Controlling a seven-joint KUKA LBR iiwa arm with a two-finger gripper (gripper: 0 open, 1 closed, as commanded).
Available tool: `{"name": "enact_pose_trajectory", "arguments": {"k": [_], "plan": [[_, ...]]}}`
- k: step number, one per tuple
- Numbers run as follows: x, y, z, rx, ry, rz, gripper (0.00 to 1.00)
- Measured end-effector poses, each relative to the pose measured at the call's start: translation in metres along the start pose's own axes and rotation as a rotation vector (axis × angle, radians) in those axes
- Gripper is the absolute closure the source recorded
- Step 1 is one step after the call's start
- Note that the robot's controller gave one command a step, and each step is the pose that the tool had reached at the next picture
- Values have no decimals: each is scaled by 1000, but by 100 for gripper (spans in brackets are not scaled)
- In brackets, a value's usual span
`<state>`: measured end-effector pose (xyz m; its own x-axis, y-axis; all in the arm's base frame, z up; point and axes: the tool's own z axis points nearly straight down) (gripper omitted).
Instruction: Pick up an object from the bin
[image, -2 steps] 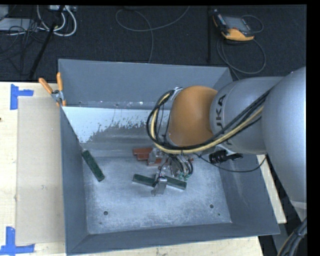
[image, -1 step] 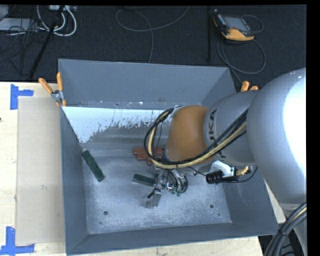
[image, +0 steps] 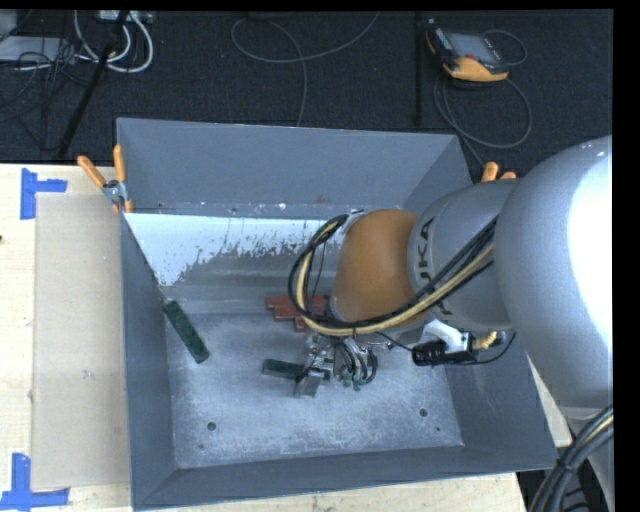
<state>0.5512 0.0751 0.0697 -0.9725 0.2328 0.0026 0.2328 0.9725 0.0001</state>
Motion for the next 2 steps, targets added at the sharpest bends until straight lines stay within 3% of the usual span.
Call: {"name": "enact_pose_trajectory", "arguments": {"k": [1, 2], "plan": [[15, 34, -119, 0, -3, -146, 100], [3, 31, -206, -3, -11, -95, 100]]}}
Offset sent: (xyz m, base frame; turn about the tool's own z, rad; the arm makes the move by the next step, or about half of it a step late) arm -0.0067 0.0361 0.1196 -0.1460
